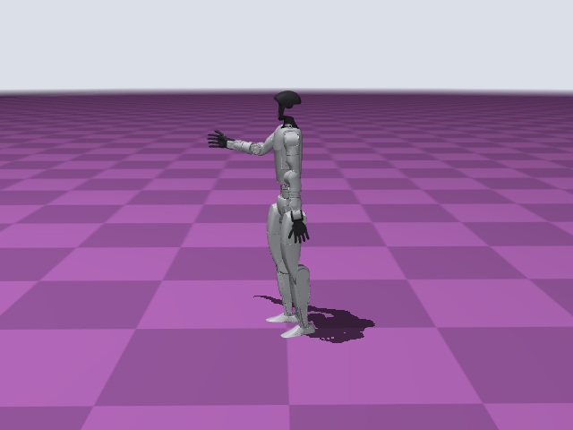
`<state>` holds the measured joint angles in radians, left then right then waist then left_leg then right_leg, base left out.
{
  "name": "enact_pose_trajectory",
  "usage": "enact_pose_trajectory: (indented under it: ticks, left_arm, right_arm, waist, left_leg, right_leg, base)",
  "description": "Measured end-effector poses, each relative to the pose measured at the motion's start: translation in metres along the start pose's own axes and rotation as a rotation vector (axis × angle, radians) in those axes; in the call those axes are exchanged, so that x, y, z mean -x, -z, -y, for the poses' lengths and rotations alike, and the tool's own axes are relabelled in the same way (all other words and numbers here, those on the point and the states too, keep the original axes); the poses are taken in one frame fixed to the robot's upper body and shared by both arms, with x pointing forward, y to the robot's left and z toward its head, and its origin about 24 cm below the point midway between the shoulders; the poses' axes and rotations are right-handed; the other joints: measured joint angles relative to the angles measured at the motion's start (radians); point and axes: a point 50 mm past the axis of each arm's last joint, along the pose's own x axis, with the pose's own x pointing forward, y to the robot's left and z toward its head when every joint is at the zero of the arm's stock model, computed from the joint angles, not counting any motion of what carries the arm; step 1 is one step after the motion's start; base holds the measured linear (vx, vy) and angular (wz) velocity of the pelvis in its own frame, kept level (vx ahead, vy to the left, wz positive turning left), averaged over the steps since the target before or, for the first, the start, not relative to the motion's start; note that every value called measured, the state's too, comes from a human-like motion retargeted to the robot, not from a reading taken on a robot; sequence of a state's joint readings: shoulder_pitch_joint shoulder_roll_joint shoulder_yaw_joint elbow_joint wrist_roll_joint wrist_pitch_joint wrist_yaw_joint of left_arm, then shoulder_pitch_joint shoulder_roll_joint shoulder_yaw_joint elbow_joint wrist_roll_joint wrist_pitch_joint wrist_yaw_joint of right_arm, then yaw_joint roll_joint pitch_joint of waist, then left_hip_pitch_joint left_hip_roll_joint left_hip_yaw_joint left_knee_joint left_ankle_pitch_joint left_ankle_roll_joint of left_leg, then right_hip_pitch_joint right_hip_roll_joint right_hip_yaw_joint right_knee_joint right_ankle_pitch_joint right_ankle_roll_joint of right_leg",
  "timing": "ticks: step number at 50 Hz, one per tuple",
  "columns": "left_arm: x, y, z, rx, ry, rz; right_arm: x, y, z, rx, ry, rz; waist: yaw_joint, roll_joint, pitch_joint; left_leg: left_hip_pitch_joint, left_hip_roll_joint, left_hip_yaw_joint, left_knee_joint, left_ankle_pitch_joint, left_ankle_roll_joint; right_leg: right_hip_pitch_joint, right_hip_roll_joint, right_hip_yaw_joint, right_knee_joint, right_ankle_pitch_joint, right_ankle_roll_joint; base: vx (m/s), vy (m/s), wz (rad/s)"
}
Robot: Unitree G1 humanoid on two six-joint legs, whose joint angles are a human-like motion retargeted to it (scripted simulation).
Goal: Upper body actions
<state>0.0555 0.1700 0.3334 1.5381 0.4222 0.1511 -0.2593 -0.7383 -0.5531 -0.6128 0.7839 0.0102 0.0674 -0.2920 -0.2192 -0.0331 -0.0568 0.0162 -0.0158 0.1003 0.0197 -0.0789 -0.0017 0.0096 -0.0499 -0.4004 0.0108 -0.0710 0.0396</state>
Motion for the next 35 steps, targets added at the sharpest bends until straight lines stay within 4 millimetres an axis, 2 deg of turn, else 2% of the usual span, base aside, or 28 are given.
enact_pose_trajectory:
  ticks: [3, 6, 8, 10, 12, 14, 15, 17, 18, 20, 23, 25, 27, 28, 30, 31, 33, 35]
  left_arm:
    - [0.000, 0.000, -0.001, -0.012, -0.003, -0.003]
    - [0.000, 0.002, 0.000, -0.022, -0.003, -0.009]
    - [0.000, 0.003, 0.001, -0.025, -0.002, -0.015]
    - [-0.001, 0.004, 0.001, -0.026, -0.004, -0.020]
    - [-0.001, 0.005, 0.002, -0.032, -0.008, -0.025]
    - [-0.001, 0.005, 0.002, -0.044, -0.014, -0.027]
    - [-0.001, 0.004, 0.002, -0.051, -0.017, -0.028]
    - [-0.001, 0.003, 0.001, -0.068, -0.025, -0.027]
    - [0.000, 0.002, 0.001, -0.077, -0.029, -0.027]
    - [-0.001, 0.000, 0.002, -0.092, -0.030, -0.025]
    - [0.000, 0.001, 0.000, -0.091, -0.029, -0.025]
    - [-0.001, 0.003, 0.001, -0.078, -0.024, -0.027]
    - [-0.001, 0.005, 0.002, -0.060, -0.015, -0.031]
    - [-0.001, 0.006, 0.003, -0.049, -0.010, -0.033]
    - [-0.002, 0.008, 0.004, -0.027, -0.002, -0.035]
    - [-0.002, 0.009, 0.005, -0.017, 0.001, -0.035]
    - [-0.002, 0.011, 0.005, -0.002, 0.006, -0.036]
    - [-0.002, 0.011, 0.006, 0.004, 0.010, -0.037]
  right_arm:
    - [0.006, -0.078, -0.015, 0.000, 0.018, 0.289]
    - [0.036, -0.150, -0.027, -0.043, 0.027, 0.607]
    - [0.067, -0.191, -0.029, -0.052, 0.034, 0.863]
    - [0.105, -0.224, -0.026, -0.019, 0.079, 1.153]
    - [0.144, -0.249, -0.016, 0.056, 0.199, 1.453]
    - [0.180, -0.265, -0.003, 0.152, 0.393, 1.728]
    - [0.197, -0.271, 0.004, 0.195, 0.514, 1.847]
    - [0.209, -0.272, 0.013, 0.221, 0.710, 1.932]
    - [0.207, -0.269, 0.016, 0.216, 0.783, 1.927]
    - [0.186, -0.261, 0.012, 0.226, 0.775, 1.807]
    - [0.127, -0.233, -0.007, 0.225, 0.551, 1.330]
    - [0.095, -0.206, -0.026, 0.143, 0.342, 0.979]
    - [0.082, -0.183, -0.051, -0.023, 0.079, 0.692]
    - [0.083, -0.178, -0.064, -0.125, -0.091, 0.615]
    - [0.094, -0.182, -0.080, -0.383, -0.346, 0.583]
    - [0.102, -0.189, -0.077, -0.506, -0.347, 0.640]
    - [0.119, -0.204, -0.061, -0.680, -0.234, 0.820]
    - [0.142, -0.219, -0.042, -0.622, -0.035, 1.093]
  waist:
    - [0.001, 0.001, -0.006]
    - [-0.004, 0.003, -0.013]
    - [-0.010, 0.004, -0.019]
    - [-0.014, 0.007, -0.024]
    - [-0.016, 0.011, -0.029]
    - [-0.014, 0.015, -0.031]
    - [-0.012, 0.016, -0.031]
    - [-0.005, 0.016, -0.031]
    - [-0.001, 0.015, -0.032]
    - [0.007, 0.016, -0.033]
    - [0.009, 0.013, -0.040]
    - [0.001, 0.014, -0.048]
    - [-0.011, 0.017, -0.054]
    - [-0.020, 0.018, -0.056]
    - [-0.039, 0.021, -0.058]
    - [-0.047, 0.022, -0.057]
    - [-0.060, 0.024, -0.055]
    - [-0.057, 0.027, -0.050]
  left_leg:
    - [-0.007, 0.006, 0.002, 0.005, 0.000, -0.006]
    - [-0.016, 0.012, 0.000, 0.011, 0.000, -0.015]
    - [-0.022, 0.016, -0.001, 0.014, -0.001, -0.021]
    - [-0.025, 0.018, 0.001, 0.015, -0.002, -0.023]
    - [-0.026, 0.019, 0.004, 0.013, -0.003, -0.023]
    - [-0.025, 0.019, 0.008, 0.010, -0.003, -0.021]
    - [-0.024, 0.018, 0.009, 0.009, -0.004, -0.020]
    - [-0.022, 0.017, 0.011, 0.007, -0.004, -0.017]
    - [-0.019, 0.016, 0.011, 0.006, -0.004, -0.015]
    - [-0.014, 0.015, 0.012, 0.003, -0.005, -0.012]
    - [-0.009, 0.014, 0.010, 0.001, -0.006, -0.008]
    - [-0.010, 0.013, 0.003, 0.000, -0.006, -0.006]
    - [-0.012, 0.011, -0.009, 0.000, -0.007, -0.006]
    - [-0.015, 0.011, -0.017, 0.001, -0.007, -0.006]
    - [-0.022, 0.011, -0.031, 0.006, -0.007, -0.009]
    - [-0.024, 0.011, -0.035, 0.007, -0.008, -0.010]
    - [-0.025, 0.013, -0.037, 0.010, -0.010, -0.013]
    - [-0.021, 0.016, -0.021, 0.009, -0.012, -0.012]
  right_leg:
    - [-0.002, -0.002, 0.003, 0.000, 0.000, 0.001]
    - [-0.006, -0.006, 0.002, 0.001, -0.001, 0.002]
    - [-0.010, -0.009, 0.002, 0.002, -0.002, 0.003]
    - [-0.014, -0.009, 0.004, 0.002, -0.002, 0.003]
    - [-0.017, -0.008, 0.007, 0.003, -0.002, 0.003]
    - [-0.020, -0.006, 0.011, 0.003, -0.003, 0.003]
    - [-0.020, -0.004, 0.012, 0.003, -0.003, 0.003]
    - [-0.018, -0.003, 0.014, 0.003, -0.004, 0.003]
    - [-0.017, -0.001, 0.014, 0.003, -0.004, 0.003]
    - [-0.013, 0.002, 0.014, 0.003, -0.005, 0.003]
    - [-0.009, 0.006, 0.012, 0.003, -0.006, 0.003]
    - [-0.009, 0.006, 0.006, 0.003, -0.007, 0.004]
    - [-0.010, 0.004, -0.007, 0.002, -0.009, 0.006]
    - [-0.010, 0.002, -0.014, 0.002, -0.009, 0.006]
    - [-0.011, -0.002, -0.028, 0.003, -0.011, 0.008]
    - [-0.012, -0.003, -0.032, 0.003, -0.011, 0.009]
    - [-0.014, -0.004, -0.034, 0.004, -0.010, 0.009]
    - [-0.018, -0.001, -0.018, 0.005, -0.008, 0.007]
  base:
    - [0.00, 0.00, 0.00]
    - [0.00, 0.00, 0.00]
    - [0.00, 0.00, 0.00]
    - [0.00, 0.00, 0.00]
    - [0.00, 0.00, 0.00]
    - [0.00, 0.00, 0.00]
    - [0.00, 0.00, 0.00]
    - [0.00, 0.00, 0.00]
    - [0.00, 0.00, 0.00]
    - [0.00, 0.00, 0.00]
    - [0.00, 0.00, 0.00]
    - [0.01, 0.00, 0.10]
    - [0.01, -0.01, 0.30]
    - [0.00, -0.01, 0.36]
    - [-0.01, 0.00, 0.34]
    - [-0.01, 0.01, 0.23]
    - [0.00, 0.00, 0.00]
    - [-0.03, 0.02, -0.34]
